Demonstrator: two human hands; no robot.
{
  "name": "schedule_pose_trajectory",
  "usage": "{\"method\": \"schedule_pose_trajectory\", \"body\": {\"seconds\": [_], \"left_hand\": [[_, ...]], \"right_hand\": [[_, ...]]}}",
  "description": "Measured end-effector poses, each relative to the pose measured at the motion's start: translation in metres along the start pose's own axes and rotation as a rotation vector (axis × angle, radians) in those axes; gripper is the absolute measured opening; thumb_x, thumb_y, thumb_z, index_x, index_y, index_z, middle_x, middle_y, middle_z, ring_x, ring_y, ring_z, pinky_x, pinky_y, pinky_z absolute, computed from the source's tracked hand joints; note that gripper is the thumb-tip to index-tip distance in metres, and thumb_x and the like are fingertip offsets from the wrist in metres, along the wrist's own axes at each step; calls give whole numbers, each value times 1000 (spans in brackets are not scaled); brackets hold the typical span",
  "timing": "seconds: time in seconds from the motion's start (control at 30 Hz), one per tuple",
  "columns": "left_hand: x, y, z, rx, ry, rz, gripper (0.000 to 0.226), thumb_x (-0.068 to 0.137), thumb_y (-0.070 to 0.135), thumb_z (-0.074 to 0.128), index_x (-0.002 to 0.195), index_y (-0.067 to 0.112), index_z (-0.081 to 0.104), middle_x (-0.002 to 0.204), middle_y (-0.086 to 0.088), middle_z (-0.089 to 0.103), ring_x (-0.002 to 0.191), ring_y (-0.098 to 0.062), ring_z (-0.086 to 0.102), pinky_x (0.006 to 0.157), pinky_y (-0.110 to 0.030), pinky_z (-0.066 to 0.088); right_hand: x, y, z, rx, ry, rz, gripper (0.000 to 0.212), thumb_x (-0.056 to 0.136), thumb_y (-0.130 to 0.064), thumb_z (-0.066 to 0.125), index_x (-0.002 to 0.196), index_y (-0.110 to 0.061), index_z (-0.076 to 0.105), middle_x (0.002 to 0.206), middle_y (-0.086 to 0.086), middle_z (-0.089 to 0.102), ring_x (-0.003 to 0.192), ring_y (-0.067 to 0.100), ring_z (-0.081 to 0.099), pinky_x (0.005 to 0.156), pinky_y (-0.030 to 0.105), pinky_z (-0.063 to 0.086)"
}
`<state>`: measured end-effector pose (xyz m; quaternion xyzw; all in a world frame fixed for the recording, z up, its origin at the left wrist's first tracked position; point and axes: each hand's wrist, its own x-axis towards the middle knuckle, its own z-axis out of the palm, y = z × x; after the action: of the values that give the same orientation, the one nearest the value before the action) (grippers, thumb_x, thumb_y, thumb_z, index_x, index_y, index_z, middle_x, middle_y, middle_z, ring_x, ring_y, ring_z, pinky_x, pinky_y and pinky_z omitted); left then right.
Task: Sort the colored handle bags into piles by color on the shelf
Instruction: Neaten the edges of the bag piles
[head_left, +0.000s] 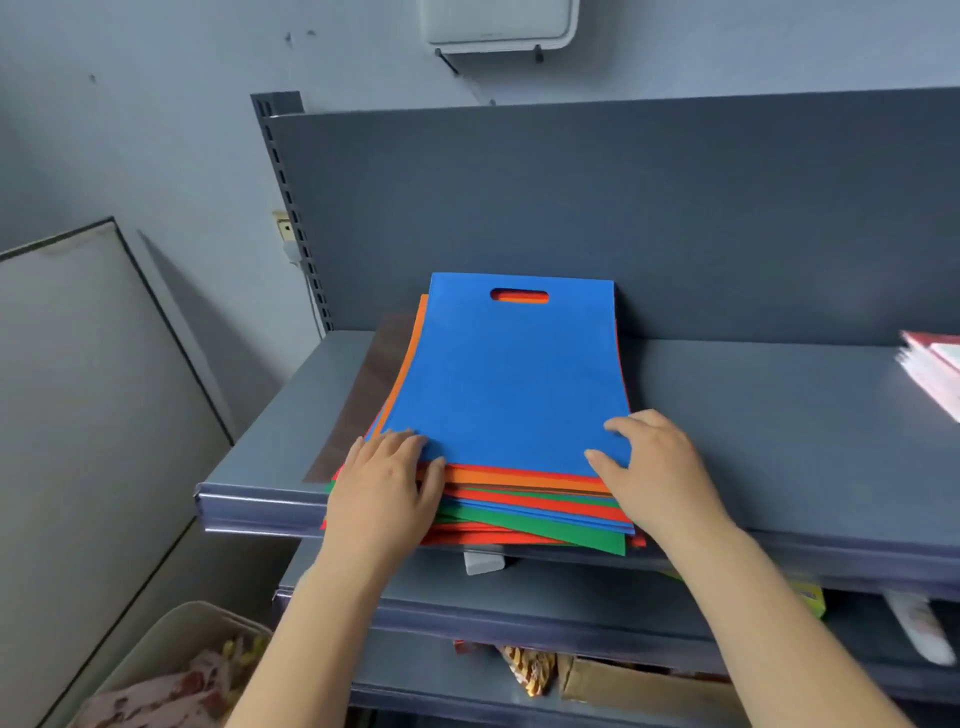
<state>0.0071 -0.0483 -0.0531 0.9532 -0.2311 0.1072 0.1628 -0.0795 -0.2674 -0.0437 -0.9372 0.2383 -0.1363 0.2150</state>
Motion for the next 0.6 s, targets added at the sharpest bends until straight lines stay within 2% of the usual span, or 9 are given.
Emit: {"method": "schedule_pose_trajectory", "body": {"seconds": [0.07, 0.13, 0.27, 0.37, 0.43, 0.53, 0.6], "left_hand": [[1, -1, 3, -17, 5, 28, 37, 98, 34, 43, 127, 15, 58, 136, 0, 54, 128, -19, 45, 115, -34, 18], [2, -3, 3, -45, 9, 61, 44, 98, 39, 37, 128, 15, 58, 137, 1, 54, 130, -17, 45, 114, -30, 20], [6, -8, 3, -35, -34, 116, 49, 99, 47, 30, 136, 23, 51, 145, 8, 45, 136, -10, 36, 112, -23, 18], [8, -7, -3, -64, -51, 163, 62, 90, 55, 22, 129, 23, 58, 135, 7, 55, 129, -11, 44, 105, -22, 25], [14, -8, -5, -123, -56, 143, 59, 90, 55, 27, 123, 21, 63, 127, 5, 61, 124, -12, 49, 98, -23, 29], [25, -14, -2, -160, -60, 43, 43, 95, 46, 48, 126, 21, 61, 136, 4, 55, 132, -12, 43, 101, -27, 33], [33, -18, -1, -136, -76, -30, 45, 90, 44, 56, 128, 20, 58, 137, 0, 54, 130, -17, 43, 100, -31, 36]], "right_hand": [[4, 3, 0, 40, 12, 104, 48, 88, -40, 62, 126, -12, 55, 123, 4, 52, 110, 21, 51, 86, 31, 41], [8, 6, -1, 91, -6, 179, 37, 85, -41, 65, 110, -15, 59, 107, 2, 57, 94, 19, 54, 71, 28, 40], [10, 9, -3, 155, 86, 210, 24, 82, -31, 72, 88, -15, 56, 85, 0, 60, 84, 22, 56, 65, 30, 43], [12, 10, -6, 165, 158, 166, 23, 81, -22, 74, 75, -14, 53, 69, -5, 54, 72, 20, 52, 56, 26, 35], [14, 13, -8, 184, 200, 133, 21, 82, -18, 72, 73, -13, 54, 66, -3, 55, 69, 22, 52, 56, 27, 34], [16, 24, -9, 218, 318, 112, 17, 85, -14, 68, 77, -10, 53, 77, 13, 63, 75, 35, 58, 60, 33, 39], [16, 33, -8, 345, 350, 151, 14, 88, -11, 63, 80, -14, 52, 84, 13, 66, 64, 29, 64, 55, 35, 48]]}}
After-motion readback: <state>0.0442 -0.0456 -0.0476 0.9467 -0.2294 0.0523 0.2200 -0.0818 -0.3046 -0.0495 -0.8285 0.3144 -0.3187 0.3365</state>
